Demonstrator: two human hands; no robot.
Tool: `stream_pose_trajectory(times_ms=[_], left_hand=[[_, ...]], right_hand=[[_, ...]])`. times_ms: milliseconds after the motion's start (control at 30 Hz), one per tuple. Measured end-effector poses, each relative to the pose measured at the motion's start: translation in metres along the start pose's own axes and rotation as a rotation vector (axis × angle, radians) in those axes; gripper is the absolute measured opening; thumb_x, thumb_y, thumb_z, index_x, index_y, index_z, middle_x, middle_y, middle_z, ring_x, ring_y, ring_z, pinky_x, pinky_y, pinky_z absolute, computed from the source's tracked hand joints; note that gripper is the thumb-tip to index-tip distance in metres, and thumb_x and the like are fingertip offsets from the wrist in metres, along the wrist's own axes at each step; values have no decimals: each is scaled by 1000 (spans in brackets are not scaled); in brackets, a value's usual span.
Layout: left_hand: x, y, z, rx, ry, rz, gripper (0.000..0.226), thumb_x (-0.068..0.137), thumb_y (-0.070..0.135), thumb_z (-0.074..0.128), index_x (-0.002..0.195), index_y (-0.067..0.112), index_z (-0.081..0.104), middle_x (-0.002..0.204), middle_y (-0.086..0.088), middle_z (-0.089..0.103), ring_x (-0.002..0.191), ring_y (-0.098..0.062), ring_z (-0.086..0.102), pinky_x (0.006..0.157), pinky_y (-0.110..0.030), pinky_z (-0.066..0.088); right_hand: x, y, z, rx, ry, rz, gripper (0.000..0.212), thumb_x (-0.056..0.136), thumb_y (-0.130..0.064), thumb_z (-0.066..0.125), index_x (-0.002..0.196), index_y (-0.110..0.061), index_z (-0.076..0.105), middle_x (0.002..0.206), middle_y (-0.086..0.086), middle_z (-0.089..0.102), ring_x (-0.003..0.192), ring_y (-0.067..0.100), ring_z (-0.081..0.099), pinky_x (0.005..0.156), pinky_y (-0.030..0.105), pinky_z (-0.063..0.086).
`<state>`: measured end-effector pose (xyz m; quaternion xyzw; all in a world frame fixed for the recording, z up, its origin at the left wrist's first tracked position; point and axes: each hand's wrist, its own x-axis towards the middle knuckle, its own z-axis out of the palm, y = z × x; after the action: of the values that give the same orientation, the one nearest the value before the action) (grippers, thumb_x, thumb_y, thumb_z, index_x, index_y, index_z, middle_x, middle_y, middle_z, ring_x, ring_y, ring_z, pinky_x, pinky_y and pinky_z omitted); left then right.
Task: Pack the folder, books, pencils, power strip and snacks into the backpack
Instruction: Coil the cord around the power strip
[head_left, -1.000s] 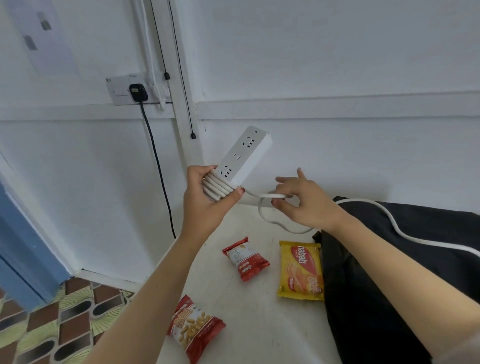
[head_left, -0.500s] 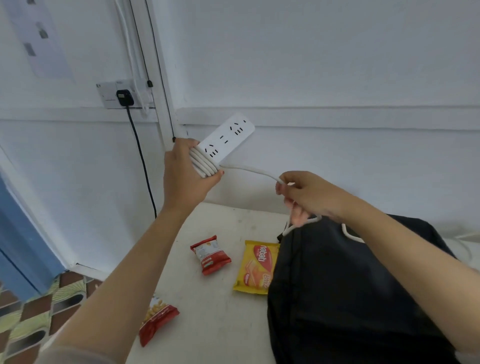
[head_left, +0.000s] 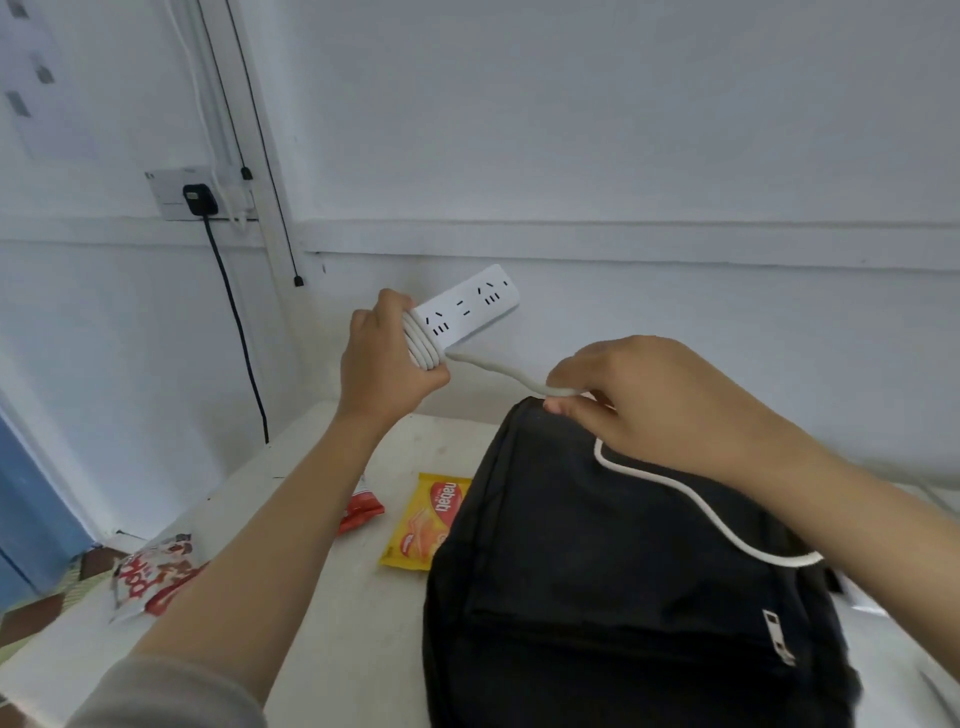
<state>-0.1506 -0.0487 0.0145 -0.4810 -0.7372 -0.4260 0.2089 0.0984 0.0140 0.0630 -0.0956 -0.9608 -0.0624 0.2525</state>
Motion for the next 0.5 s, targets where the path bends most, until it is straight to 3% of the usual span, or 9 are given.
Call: stream_pose_trajectory(times_ms=[133,200,300,433,500], left_hand=[[-11,23,15,-7,-87,87,75,53,21,80,116,15,39,100,2,47,92,-20,46,59,-31,43],[-22,38,21,-81,-161,152,89,52,20,81,125,23,28,108,4,49,98,-17,45,70,-36,48],[-44,64,27,-155,-267,238,104,56,20,80,132,39,12,114,6,47,103,-11,40,84,-31,43],[-62,87,27,-141,-160,552,83,65,30,66,133,43,21,120,5,42,106,-16,40,87,-26,40],[-65,95,24,-117,-116,620,77,68,31,66,133,44,28,121,3,40,109,-19,41,90,-24,37]], right_hand=[[-8,9,-29,-46,44,-156,31,86,-41,45,81,-22,69,68,-12,46,57,13,47,53,25,34],[-2,19,-47,-46,115,-187,29,86,-43,47,82,-26,70,68,-12,46,55,11,46,53,23,33],[13,40,-70,-29,201,-136,27,83,-48,56,83,-26,72,64,-8,56,56,12,48,55,22,32],[32,71,-79,103,185,17,23,79,-47,68,83,-26,74,63,-1,64,55,10,51,60,20,37],[36,84,-76,215,112,78,24,76,-47,70,81,-24,75,67,6,67,58,12,50,60,20,37]])
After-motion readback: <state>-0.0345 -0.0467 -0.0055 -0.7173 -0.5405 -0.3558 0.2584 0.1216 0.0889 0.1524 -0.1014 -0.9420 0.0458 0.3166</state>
